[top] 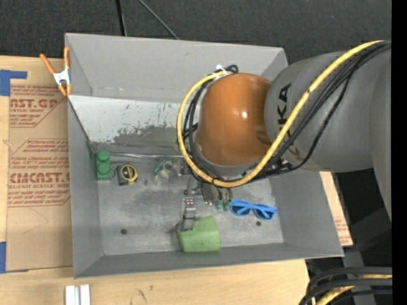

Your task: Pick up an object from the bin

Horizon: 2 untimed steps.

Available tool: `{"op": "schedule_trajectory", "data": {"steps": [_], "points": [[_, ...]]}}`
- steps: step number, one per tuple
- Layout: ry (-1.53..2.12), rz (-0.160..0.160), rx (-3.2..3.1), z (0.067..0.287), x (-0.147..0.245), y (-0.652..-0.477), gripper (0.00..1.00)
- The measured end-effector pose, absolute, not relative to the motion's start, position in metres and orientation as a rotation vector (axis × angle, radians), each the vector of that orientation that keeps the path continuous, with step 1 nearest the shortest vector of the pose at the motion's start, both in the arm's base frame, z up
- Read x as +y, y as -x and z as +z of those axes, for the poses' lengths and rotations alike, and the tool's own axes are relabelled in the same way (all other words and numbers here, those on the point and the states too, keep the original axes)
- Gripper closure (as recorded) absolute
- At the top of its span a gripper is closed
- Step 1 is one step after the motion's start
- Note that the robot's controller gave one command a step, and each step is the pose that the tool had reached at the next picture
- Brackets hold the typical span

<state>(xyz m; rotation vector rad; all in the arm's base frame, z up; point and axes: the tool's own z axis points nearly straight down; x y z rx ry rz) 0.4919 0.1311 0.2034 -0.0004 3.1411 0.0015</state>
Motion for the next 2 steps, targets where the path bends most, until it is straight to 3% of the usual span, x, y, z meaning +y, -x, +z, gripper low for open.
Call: {"op": "schedule_trajectory", "data": {"steps": [1, 2], "points": [[0.494, 0.000, 3.106, 0.102, 0.099, -0.481, 0.00], [1.297, -0.001, 2.853, 0.070, 0.059, -0.486, 0.00]]}}
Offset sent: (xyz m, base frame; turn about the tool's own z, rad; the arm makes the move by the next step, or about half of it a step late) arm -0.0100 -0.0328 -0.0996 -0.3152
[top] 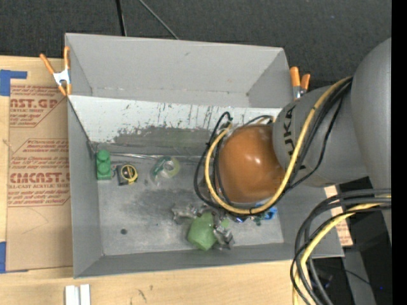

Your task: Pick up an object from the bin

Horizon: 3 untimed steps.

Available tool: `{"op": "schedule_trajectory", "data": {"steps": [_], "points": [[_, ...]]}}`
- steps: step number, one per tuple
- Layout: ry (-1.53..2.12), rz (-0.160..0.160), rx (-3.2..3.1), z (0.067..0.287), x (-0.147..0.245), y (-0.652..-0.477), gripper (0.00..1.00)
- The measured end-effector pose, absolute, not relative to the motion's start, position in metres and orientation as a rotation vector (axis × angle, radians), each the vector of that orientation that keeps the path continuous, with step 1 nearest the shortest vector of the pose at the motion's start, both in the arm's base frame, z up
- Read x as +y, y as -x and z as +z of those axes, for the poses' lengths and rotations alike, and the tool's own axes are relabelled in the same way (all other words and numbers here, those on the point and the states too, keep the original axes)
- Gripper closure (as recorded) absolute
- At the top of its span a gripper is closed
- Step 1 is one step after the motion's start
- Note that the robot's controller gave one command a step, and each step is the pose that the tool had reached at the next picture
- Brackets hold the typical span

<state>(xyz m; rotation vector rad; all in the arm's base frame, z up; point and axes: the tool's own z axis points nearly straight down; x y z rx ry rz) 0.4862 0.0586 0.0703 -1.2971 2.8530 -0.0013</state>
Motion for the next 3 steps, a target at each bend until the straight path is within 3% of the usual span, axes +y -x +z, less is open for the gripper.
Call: {"op": "schedule_trajectory", "data": {"steps": [1, 2, 3], "points": [[1.574, 0.000, 2.713, 0.0702, 0.0548, -0.5507, 0.00], [1.574, 0.004, 2.716, 0.0700, 0.0551, -0.5495, 1.00], [1.575, 0.004, 2.716, 0.0698, 0.0550, -0.5494, 0.00]]}}
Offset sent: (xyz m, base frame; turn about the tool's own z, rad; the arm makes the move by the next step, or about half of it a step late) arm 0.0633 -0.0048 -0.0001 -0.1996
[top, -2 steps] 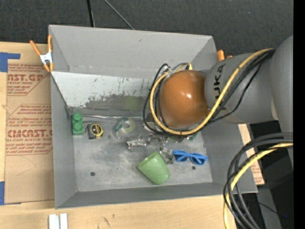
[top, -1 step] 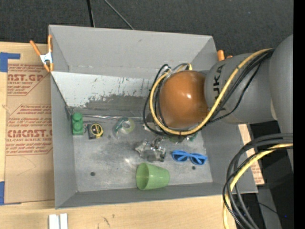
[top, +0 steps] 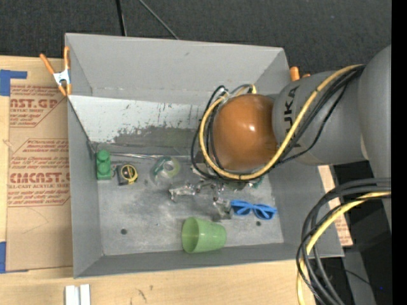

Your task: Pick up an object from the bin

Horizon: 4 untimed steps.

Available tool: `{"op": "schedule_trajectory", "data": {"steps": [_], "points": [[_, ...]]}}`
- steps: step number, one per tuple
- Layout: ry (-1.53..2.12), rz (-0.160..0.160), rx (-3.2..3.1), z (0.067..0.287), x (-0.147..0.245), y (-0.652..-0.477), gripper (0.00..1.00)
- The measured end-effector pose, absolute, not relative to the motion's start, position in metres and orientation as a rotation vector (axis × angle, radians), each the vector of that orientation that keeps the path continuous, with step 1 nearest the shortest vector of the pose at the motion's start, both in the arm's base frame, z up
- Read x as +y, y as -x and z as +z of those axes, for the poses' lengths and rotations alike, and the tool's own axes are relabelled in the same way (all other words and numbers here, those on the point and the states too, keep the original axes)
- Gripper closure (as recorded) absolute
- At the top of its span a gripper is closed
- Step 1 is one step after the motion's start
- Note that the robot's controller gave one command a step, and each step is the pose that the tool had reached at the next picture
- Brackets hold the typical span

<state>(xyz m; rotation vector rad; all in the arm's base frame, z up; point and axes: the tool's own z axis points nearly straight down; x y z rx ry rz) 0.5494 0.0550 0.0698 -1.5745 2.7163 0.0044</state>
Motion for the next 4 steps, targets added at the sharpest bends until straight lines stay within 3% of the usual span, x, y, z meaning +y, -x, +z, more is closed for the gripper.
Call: {"op": "schedule_trajectory", "data": {"steps": [1, 2, 3, 4], "points": [[1.608, 0.009, 2.700, 0.078, 0.097, -0.498, 0.00], [1.585, -0.011, 2.690, 0.082, 0.092, -0.507, 1.00], [1.522, 0.005, 2.743, 0.089, 0.142, -0.515, 1.00], [1.484, 0.006, 2.756, 0.127, 0.211, -0.551, 1.00]]}}
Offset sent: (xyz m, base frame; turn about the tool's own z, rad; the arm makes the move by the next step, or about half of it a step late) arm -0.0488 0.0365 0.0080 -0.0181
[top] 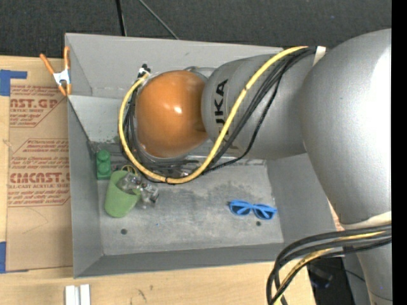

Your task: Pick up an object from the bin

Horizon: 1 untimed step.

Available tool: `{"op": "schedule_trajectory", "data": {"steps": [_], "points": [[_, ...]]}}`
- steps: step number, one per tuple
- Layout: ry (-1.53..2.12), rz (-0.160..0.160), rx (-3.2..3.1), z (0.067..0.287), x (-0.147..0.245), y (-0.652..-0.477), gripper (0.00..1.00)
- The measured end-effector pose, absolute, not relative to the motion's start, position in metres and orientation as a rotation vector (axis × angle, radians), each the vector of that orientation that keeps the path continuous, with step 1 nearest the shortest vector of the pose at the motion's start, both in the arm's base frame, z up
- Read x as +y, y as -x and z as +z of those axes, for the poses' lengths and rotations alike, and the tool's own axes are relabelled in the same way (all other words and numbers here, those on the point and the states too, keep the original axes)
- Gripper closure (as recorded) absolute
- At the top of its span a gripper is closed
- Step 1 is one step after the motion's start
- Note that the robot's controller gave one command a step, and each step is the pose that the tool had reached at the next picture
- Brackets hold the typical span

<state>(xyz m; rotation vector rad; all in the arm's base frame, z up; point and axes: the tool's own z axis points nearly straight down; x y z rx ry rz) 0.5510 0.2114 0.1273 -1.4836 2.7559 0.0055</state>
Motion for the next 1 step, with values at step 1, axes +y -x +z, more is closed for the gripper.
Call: {"op": "schedule_trajectory", "data": {"steps": [1], "points": [[1.496, -0.001, 2.749, 0.2269, 0.2084, -0.5683, 1.00]]}}
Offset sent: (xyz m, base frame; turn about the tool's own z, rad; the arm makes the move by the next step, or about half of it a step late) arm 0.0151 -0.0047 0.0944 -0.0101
